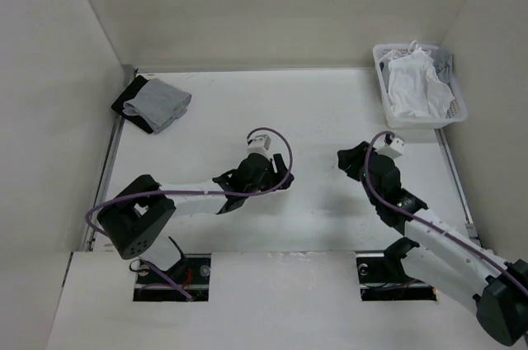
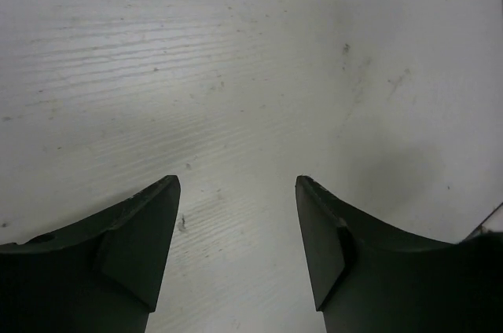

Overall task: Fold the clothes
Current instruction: Grab the tank top from the pile

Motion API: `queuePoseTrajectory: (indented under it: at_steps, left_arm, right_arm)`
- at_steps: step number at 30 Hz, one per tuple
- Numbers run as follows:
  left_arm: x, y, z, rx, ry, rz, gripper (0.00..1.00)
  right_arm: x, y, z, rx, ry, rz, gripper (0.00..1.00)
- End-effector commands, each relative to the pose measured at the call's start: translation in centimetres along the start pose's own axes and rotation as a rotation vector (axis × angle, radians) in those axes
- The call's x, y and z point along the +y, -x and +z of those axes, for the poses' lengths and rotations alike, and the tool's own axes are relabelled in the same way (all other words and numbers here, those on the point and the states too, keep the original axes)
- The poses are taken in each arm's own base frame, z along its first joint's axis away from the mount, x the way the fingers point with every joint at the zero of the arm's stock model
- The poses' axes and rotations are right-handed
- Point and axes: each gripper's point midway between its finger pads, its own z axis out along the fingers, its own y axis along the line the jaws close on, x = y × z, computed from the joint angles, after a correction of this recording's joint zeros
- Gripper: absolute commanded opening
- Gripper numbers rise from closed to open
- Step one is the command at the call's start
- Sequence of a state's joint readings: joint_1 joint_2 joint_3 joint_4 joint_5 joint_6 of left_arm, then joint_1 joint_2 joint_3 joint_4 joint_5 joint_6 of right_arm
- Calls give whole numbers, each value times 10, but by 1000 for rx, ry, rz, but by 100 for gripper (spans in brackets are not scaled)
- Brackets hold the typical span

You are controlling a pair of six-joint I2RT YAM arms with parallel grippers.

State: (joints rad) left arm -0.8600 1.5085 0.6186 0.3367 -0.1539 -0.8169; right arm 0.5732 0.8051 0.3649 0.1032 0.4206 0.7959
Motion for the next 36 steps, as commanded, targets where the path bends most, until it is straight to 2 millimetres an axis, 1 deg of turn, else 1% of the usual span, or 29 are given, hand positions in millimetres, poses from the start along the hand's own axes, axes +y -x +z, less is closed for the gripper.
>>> queuePoseTrajectory:
  at_steps: [1, 3, 4, 5, 6, 7, 8, 9, 10, 11, 12, 13, 14, 15, 16, 17, 18, 19, 20, 22, 24, 26, 27, 29, 32, 33, 36]
  left_arm:
    - [-39, 13, -4, -32, -143, 15, 60]
    - [-43, 9, -4, -21, -168, 30, 60]
    - [-44, 5, -4, -16, -180, 42, 60]
    - [-43, 1, -4, -15, -184, 50, 60]
    - [-43, -1, -4, -15, -189, 58, 60]
    - [-43, -5, -4, -11, -195, 73, 60]
    - [-44, -8, -4, -12, -204, 88, 59]
    - [-45, -10, -4, -12, -210, 97, 59]
    - [-46, -11, -4, -16, -215, 108, 58]
    - [-49, -12, -4, -22, -225, 119, 57]
    - [-51, -13, -5, -24, -233, 134, 52]
    - [-52, -13, -6, -28, -240, 141, 48]
    - [-54, -13, -7, -32, -249, 147, 43]
    - [-54, -13, -7, -33, -254, 148, 41]
    - [-52, -13, -7, -37, -254, 144, 39]
    - [-51, -11, -7, -43, -254, 142, 39]
    - [-48, -9, -6, -45, -249, 139, 39]
    - [-46, -9, -5, -45, -244, 138, 39]
    - [-43, -6, -4, -48, -238, 133, 42]
    - [-39, -3, -3, -54, -228, 125, 44]
    - [-36, -1, -2, -57, -222, 119, 45]
    - [-36, -1, -2, -59, -220, 118, 46]
    - [-36, 0, -2, -61, -220, 118, 46]
    - [-34, 0, -1, -59, -219, 113, 46]
    - [-32, 0, 2, -56, -213, 110, 47]
    - [-30, -2, 3, -49, -211, 105, 47]
    - [-26, -2, 7, -36, -207, 88, 47]
  right_arm:
    - [11, 50, 10, -92, -44, -32, 52]
    - [9, 74, 16, -135, -81, -41, 45]
    - [4, 99, 21, -178, -117, -41, 34]
    - [1, 115, 24, -202, -139, -36, 25]
    - [-1, 125, 27, -214, -156, -36, 19]
    - [-6, 144, 31, -239, -187, -29, 11]
    - [-12, 159, 37, -260, -217, -20, 5]
    - [-20, 173, 42, -279, -251, -13, 1]
    - [-30, 189, 49, -299, -293, -3, 0]
    - [-41, 203, 55, -317, -334, 8, 0]
    - [-53, 219, 62, -343, -382, 15, 0]
    - [-73, 239, 75, -363, -450, 28, 1]
    - [-86, 252, 83, -381, -488, 36, 6]
    - [-104, 269, 95, -404, -536, 45, 15]
    - [-114, 278, 103, -404, -558, 53, 22]
    - [-127, 291, 119, -403, -580, 58, 33]
    - [-138, 300, 130, -403, -599, 56, 40]
    - [-146, 305, 137, -397, -612, 52, 43]
    - [-161, 316, 152, -383, -645, 48, 48]
    - [-177, 326, 163, -375, -685, 36, 50]
    - [-204, 340, 174, -371, -746, 18, 52]
    - [-221, 345, 182, -361, -768, 3, 53]
    - [-233, 345, 195, -331, -760, -15, 54]
    - [-239, 345, 207, -309, -727, -6, 56]
    - [-249, 350, 218, -316, -712, 21, 57]
    - [-255, 349, 226, -304, -708, 34, 57]
    - [-262, 338, 239, -268, -697, 62, 53]
